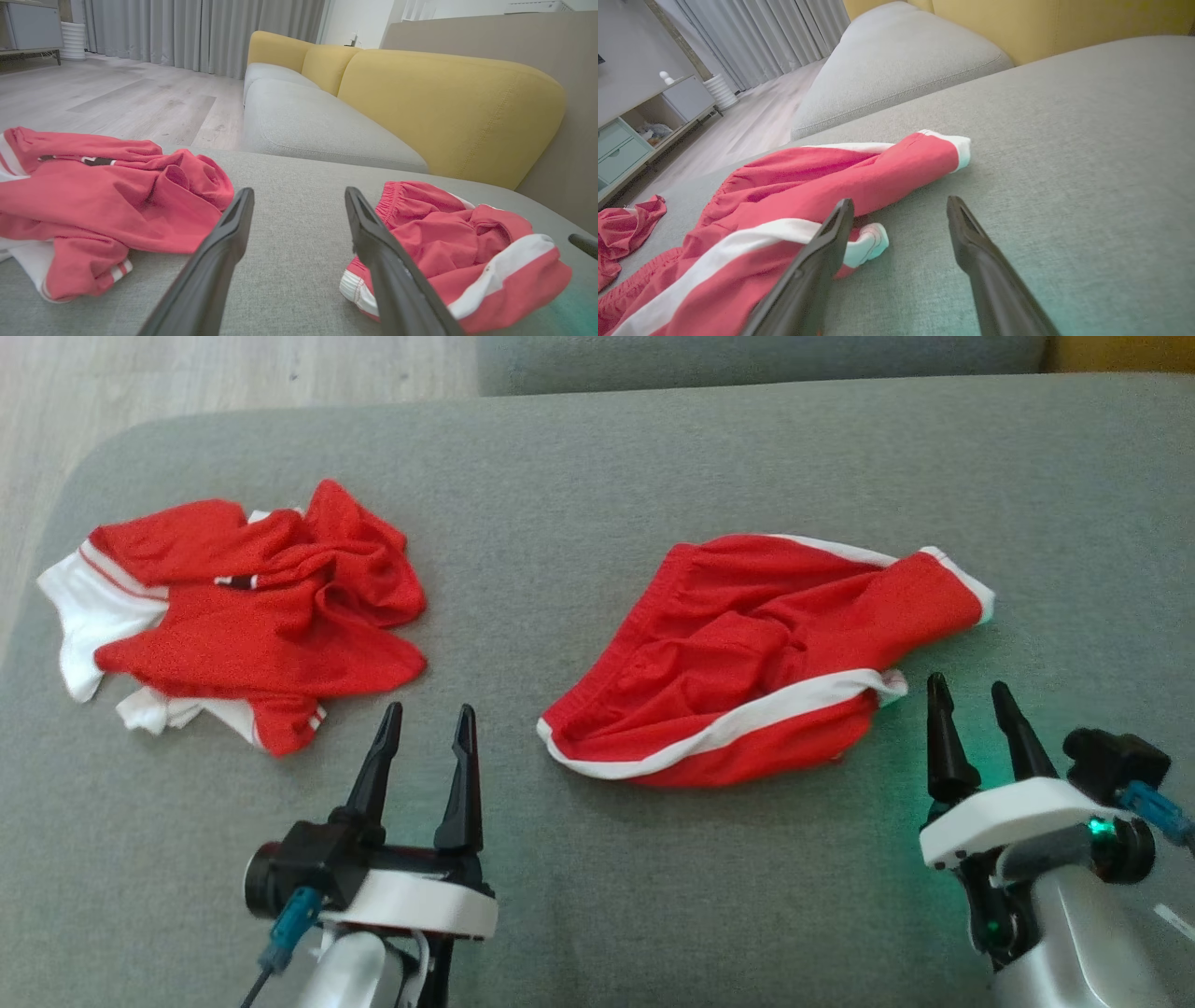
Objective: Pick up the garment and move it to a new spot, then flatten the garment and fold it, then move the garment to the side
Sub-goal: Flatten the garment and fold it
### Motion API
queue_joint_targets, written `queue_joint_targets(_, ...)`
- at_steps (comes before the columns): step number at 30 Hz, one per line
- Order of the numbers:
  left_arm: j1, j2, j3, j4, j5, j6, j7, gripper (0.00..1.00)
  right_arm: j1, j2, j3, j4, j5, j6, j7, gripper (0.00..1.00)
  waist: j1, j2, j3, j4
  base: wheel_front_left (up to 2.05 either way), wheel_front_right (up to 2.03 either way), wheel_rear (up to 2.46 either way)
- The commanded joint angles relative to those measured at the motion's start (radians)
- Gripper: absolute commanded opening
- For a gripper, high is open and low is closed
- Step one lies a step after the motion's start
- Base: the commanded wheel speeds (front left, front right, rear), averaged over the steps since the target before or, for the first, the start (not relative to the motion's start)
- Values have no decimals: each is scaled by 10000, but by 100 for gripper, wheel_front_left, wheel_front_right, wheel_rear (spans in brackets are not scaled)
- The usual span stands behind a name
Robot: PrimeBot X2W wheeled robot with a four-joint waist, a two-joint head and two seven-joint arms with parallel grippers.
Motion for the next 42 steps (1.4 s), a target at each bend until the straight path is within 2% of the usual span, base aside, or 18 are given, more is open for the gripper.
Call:
queue_joint_targets(1, -463, 5, 276, -276, 40, -7, -65, 100, -423, -48, 252, -84, 92, 67, 81, 100, 0, 0, 95, 158, 0, 0, 0)
queue_joint_targets(8, -504, 5, 237, -269, -65, -5, -65, 100, -1016, -48, 101, 1097, 107, 67, 98, 100, 0, 0, 353, 490, 0, 0, 0)
queue_joint_targets(16, -622, 5, 236, -262, -38, -32, -65, 100, -1384, -48, 623, 2000, -65, 67, 147, 100, 0, 0, 588, 641, 0, 0, 0)
queue_joint_targets(17, -634, 5, 252, -253, -31, -37, -65, 100, -1403, -48, 681, 2075, -60, 67, 153, 72, 0, 0, 588, 638, 0, 0, 0)
queue_joint_targets(18, -638, 5, 271, -244, -24, -40, -65, 100, -1418, -48, 729, 2142, -58, 67, 145, 33, 0, 0, 582, 627, 0, 0, 0)
queue_joint_targets(19, -634, 5, 288, -237, -14, -40, -65, 100, -1433, -48, 769, 2192, -82, 67, 110, 0, 0, 0, 572, 613, 0, 0, 0)
queue_joint_targets(25, -549, 5, 312, -178, 27, -20, -65, 100, -1426, -47, 689, 2276, -181, 67, -164, 0, 0, 0, 366, 485, 0, 0, 0)
queue_joint_targets(31, -339, 4, 340, -149, 13, 15, -65, 100, -1320, -47, -115, 1753, -771, 67, -293, 0, 0, 0, -128, 245, 0, 0, 0)
queue_joint_targets(35, -191, 4, 342, -190, 4, 58, -65, 100, -1287, -47, -825, 804, -1533, 67, -68, 0, 0, 0, -467, 102, 0, 0, 0)
queue_joint_targets(42, -63, 4, 332, -330, -78, 184, -65, 100, -956, -47, -1597, -1636, -2414, 67, 658, 0, 0, 0, -687, -53, 0, 0, 0)
